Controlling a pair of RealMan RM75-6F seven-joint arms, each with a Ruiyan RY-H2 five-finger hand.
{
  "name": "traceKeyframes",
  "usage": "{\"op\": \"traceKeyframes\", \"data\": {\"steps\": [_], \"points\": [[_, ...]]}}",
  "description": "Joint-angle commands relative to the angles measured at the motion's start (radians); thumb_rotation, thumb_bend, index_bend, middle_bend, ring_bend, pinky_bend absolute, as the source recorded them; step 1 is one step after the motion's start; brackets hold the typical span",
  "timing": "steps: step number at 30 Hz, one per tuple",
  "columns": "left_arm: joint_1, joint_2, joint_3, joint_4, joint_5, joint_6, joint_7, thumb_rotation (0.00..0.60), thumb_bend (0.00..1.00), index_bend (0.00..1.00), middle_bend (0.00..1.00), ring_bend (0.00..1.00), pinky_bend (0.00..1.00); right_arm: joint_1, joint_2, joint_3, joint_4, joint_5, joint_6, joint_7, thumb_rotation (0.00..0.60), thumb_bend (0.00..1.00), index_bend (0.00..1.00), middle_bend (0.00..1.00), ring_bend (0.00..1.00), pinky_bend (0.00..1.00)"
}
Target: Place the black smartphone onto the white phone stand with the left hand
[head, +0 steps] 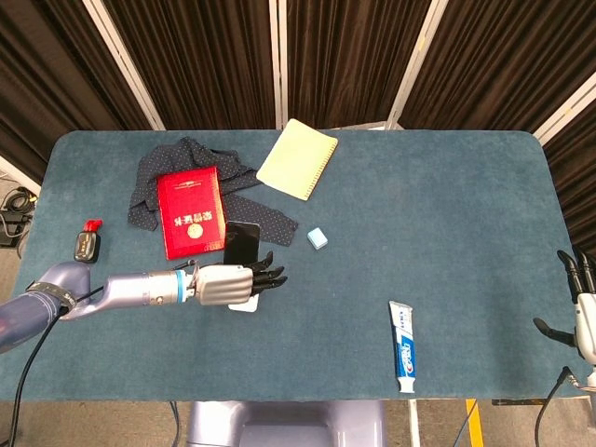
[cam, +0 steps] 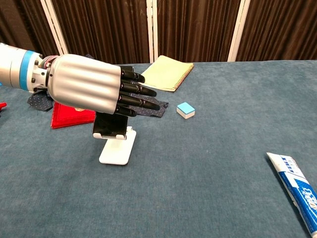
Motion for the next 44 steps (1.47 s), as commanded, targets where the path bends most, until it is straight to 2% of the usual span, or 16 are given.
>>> {"op": "traceKeyframes", "data": {"steps": [1,6,12,16,18,22,26,29,31,33,37,44], "points": [[0.001,0.009,0.001,-0.007,-0.002,0.001,0.006,0.600,0.00,0.24,0.00,0.00,0.14,0.000,0.000,0.000,0.000,-0.001,0.000,0.000,0.600,0.00,0.00,0.00,0.00,0.00],[0.010,0.032,-0.008,-0.017,-0.007,0.035,0.024,0.600,0.00,0.15,0.00,0.00,0.10,0.000,0.002,-0.002,-0.002,-0.004,0.001,0.001,0.600,0.00,0.00,0.00,0.00,0.00],[0.068,0.063,-0.062,-0.048,-0.087,0.136,0.003,0.600,0.00,0.10,0.00,0.00,0.04,-0.002,0.004,-0.005,-0.005,-0.013,0.005,0.003,0.600,0.00,0.00,0.00,0.00,0.00],[0.179,0.053,-0.129,-0.108,-0.232,0.272,-0.080,0.600,0.00,0.06,0.00,0.00,0.02,-0.003,0.006,-0.006,-0.009,-0.017,0.008,0.004,0.600,0.00,0.00,0.00,0.00,0.00],[0.249,0.043,-0.153,-0.172,-0.343,0.303,-0.147,0.600,0.00,0.02,0.00,0.00,0.01,-0.003,0.006,-0.007,-0.009,-0.018,0.009,0.006,0.600,0.00,0.00,0.00,0.00,0.00],[0.377,0.062,-0.173,-0.321,-0.531,0.326,-0.175,0.600,0.00,0.00,0.00,0.00,0.00,-0.004,0.007,-0.010,-0.013,-0.026,0.012,0.005,0.600,0.00,0.00,0.00,0.00,0.00],[0.493,0.106,-0.158,-0.455,-0.681,0.340,-0.166,0.600,0.00,0.00,0.00,0.00,0.00,-0.004,0.006,-0.015,-0.018,-0.038,0.014,-0.002,0.600,0.00,0.00,0.00,0.00,0.00],[0.568,0.152,-0.123,-0.512,-0.741,0.364,-0.061,0.600,0.00,0.00,0.00,0.00,0.00,-0.004,0.006,-0.018,-0.021,-0.043,0.014,-0.007,0.600,0.00,0.00,0.00,0.00,0.00],[0.625,0.172,-0.102,-0.560,-0.773,0.401,-0.047,0.600,0.00,0.00,0.00,0.00,0.00,-0.003,0.005,-0.019,-0.022,-0.044,0.014,-0.011,0.600,0.00,0.00,0.00,0.00,0.00],[0.687,0.184,-0.087,-0.603,-0.790,0.449,-0.093,0.600,0.00,0.00,0.00,0.00,0.00,-0.003,0.003,-0.019,-0.022,-0.044,0.013,-0.017,0.600,0.00,0.00,0.00,0.00,0.00],[0.777,0.189,-0.057,-0.617,-0.777,0.524,-0.159,0.600,0.00,0.00,0.00,0.00,0.00,-0.002,0.001,-0.021,-0.027,-0.047,0.016,-0.027,0.600,0.00,0.00,0.00,0.00,0.00],[0.879,0.183,-0.044,-0.634,-0.776,0.598,-0.183,0.600,0.00,0.00,0.00,0.00,0.00,-0.004,-0.002,-0.025,-0.032,-0.056,0.023,-0.043,0.600,0.00,0.00,0.00,0.00,0.00]]}}
